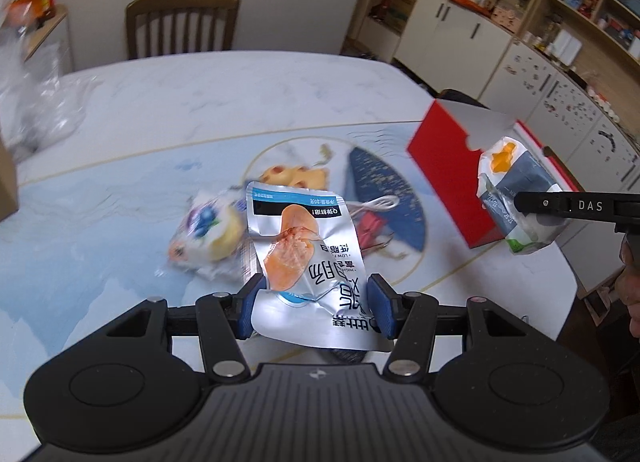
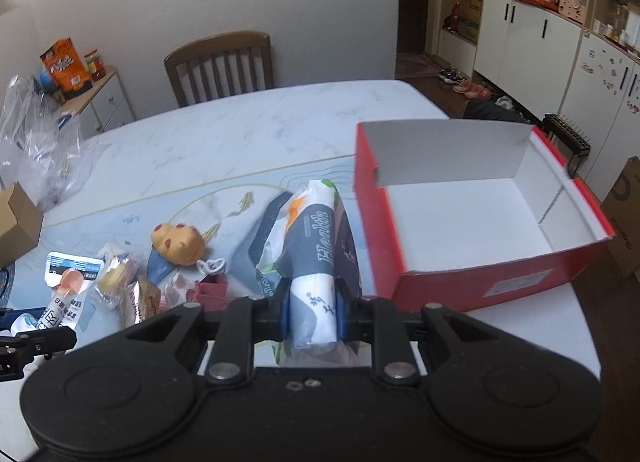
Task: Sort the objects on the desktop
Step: 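Lift and carry the silver packet and white tube over the red shoebox with both grippers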
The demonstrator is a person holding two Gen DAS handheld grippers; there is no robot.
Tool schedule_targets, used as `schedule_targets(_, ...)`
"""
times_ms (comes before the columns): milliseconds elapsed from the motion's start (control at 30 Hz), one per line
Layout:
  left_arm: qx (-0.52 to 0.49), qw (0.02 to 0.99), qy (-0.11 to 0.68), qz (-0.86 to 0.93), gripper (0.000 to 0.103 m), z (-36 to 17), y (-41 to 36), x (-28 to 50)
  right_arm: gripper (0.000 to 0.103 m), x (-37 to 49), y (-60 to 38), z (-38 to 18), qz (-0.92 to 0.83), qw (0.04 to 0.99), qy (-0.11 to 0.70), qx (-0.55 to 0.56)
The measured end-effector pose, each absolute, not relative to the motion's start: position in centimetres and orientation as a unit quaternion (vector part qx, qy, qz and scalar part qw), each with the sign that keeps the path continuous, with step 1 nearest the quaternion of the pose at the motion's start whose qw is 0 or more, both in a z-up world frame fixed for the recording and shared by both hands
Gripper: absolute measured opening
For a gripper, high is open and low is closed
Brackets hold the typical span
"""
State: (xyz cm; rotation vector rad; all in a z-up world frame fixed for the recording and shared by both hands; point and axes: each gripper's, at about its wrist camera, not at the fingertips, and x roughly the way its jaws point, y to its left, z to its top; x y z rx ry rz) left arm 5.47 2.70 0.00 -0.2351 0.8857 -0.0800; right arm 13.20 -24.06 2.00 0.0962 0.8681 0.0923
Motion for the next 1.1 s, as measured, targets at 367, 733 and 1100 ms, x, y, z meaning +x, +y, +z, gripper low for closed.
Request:
schedule_targets(367, -0.094, 0.902, 0.414, -0.077, 0.054, 1.8, -2.7, 9.5, 0.02, 14.1, -29.8, 3.8, 0.029, 0.912, 0.404, 0.063)
schedule_targets(733, -0.071, 0.907, 0.401, -0.112, 0.054, 2.9, -10.2, 15.3, 0.02, 16.7, -36.3, 3.3, 0.017, 0.915, 0.399, 0.059)
schedule_targets(1100, -0.036, 0.905, 0.4, -0.142, 0.055, 3.1, -17.5, 20.7, 0.02, 19.1, -42.0, 1.8, 0.012, 0.912, 0.405, 0.058)
